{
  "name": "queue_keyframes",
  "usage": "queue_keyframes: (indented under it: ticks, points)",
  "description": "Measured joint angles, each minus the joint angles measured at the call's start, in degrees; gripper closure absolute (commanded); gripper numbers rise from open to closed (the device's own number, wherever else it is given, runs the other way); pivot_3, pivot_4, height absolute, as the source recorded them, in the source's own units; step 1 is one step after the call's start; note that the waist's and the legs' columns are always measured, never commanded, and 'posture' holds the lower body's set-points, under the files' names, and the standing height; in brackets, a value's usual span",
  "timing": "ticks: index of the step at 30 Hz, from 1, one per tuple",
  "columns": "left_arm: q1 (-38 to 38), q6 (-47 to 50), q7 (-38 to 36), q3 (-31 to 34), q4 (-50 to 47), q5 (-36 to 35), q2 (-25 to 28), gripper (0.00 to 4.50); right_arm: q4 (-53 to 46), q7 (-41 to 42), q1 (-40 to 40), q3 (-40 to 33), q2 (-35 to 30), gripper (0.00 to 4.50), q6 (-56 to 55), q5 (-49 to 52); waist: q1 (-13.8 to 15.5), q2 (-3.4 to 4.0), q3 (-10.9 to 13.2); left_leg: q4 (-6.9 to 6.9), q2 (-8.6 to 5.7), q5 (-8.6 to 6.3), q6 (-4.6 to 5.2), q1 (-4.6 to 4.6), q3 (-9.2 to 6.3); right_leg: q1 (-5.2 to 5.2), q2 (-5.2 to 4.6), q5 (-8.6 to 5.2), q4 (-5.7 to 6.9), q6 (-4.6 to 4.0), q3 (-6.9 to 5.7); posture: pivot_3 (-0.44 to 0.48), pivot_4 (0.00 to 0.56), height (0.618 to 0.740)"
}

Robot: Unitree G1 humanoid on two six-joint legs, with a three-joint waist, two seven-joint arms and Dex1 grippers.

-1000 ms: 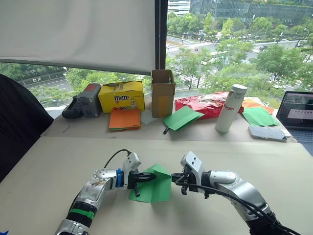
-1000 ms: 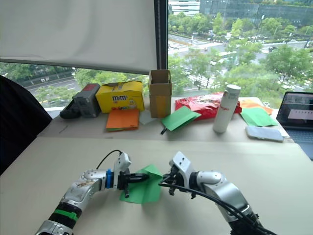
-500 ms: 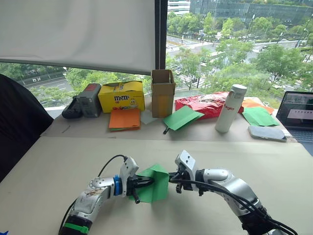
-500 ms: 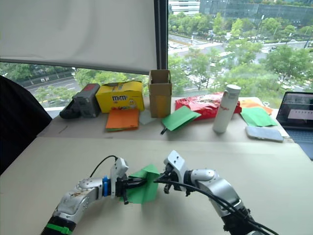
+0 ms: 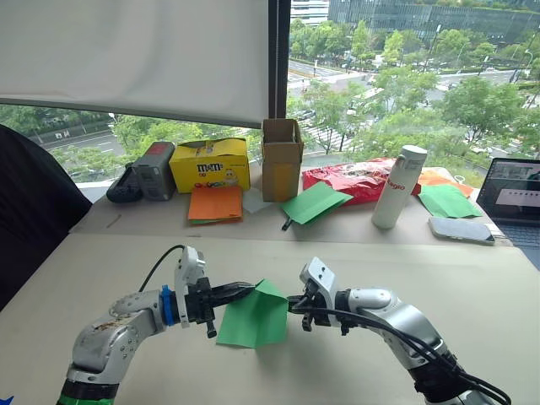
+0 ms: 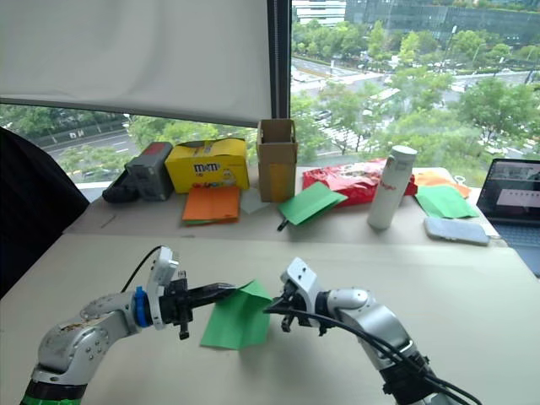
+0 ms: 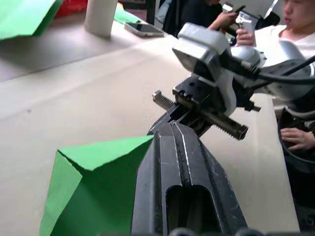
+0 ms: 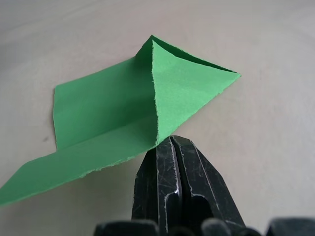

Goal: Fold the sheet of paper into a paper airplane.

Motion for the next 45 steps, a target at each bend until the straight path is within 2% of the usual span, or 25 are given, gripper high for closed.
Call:
queue_keyframes:
  ticks: [2,6,10,14,20,25,37,45]
  points:
    - [-3.0,-0.5,0.9,0.7,2.0,-0.2,0.0,4.49,0.2,0.0,0.0,0.0,0.0,4.5,0.0,0.0,0.1,0.0,0.0,0.0,-0.04,0.0,0.0,0.0,0.0,0.04,-0.01,0.0,-0.01,0.0,0.0,0.0,0.15,0.656]
    - [-8.2,-7.8,4.8,-2.6,12.9,9.0,-1.2,4.49,0.6,0.0,-0.1,0.2,0.4,4.5,0.0,-0.1,0.3,0.04,0.0,0.0,-0.11,0.01,-0.01,0.01,0.0,0.02,-0.03,0.01,-0.03,-0.02,0.01,0.0,0.15,0.656]
    - [-9.2,-15.2,4.8,-9.1,23.9,16.5,-5.2,4.49,0.7,0.0,-0.1,0.2,0.6,4.5,-0.1,-0.4,0.1,0.03,0.0,0.01,-0.12,0.01,-0.01,-0.07,0.0,-0.05,-0.05,0.02,-0.04,-0.04,0.01,0.0,0.15,0.656]
    - [-9.2,-19.3,3.3,-11.9,28.6,19.3,-8.3,4.49,0.8,-0.1,-0.2,0.2,0.7,4.5,-0.1,-0.6,0.1,0.01,0.0,0.01,-0.09,0.01,-0.01,-0.09,0.0,-0.07,-0.05,0.02,-0.01,-0.04,0.01,0.0,0.15,0.656]
    - [-8.4,-21.7,1.5,-13.7,29.6,21.0,-8.9,4.49,0.8,-0.4,-0.2,0.2,1.0,4.5,-0.1,-0.6,-0.1,0.02,0.0,-0.01,-0.06,0.01,-0.01,-0.12,0.01,-0.04,-0.02,0.02,0.01,-0.03,0.03,0.0,0.15,0.656]
    - [-4.2,-22.2,1.0,-15.0,29.4,22.5,-8.9,4.49,0.8,-0.6,-0.4,0.2,1.4,4.5,0.0,-0.6,0.0,0.02,0.0,0.01,-0.06,0.01,-0.01,-0.09,0.0,-0.06,-0.04,0.02,0.01,-0.03,0.01,0.0,0.15,0.656]
    - [-2.8,-22.1,2.1,-14.4,27.8,22.6,-9.0,4.49,3.1,-2.3,-3.9,1.4,6.7,4.5,0.0,-1.1,0.0,0.04,0.0,0.01,-0.05,0.01,-0.01,-0.08,0.0,-0.05,-0.06,0.02,0.03,-0.03,0.01,0.0,0.15,0.656]
    - [-0.7,-20.7,1.4,-12.8,25.7,22.1,-5.8,4.49,7.1,-2.3,-5.3,4.3,9.7,4.5,-2.1,-3.1,-0.2,0.04,0.0,-0.01,0.05,0.01,-0.01,-0.03,-0.02,-0.14,-0.04,0.02,0.08,-0.04,-0.02,0.0,0.15,0.656]
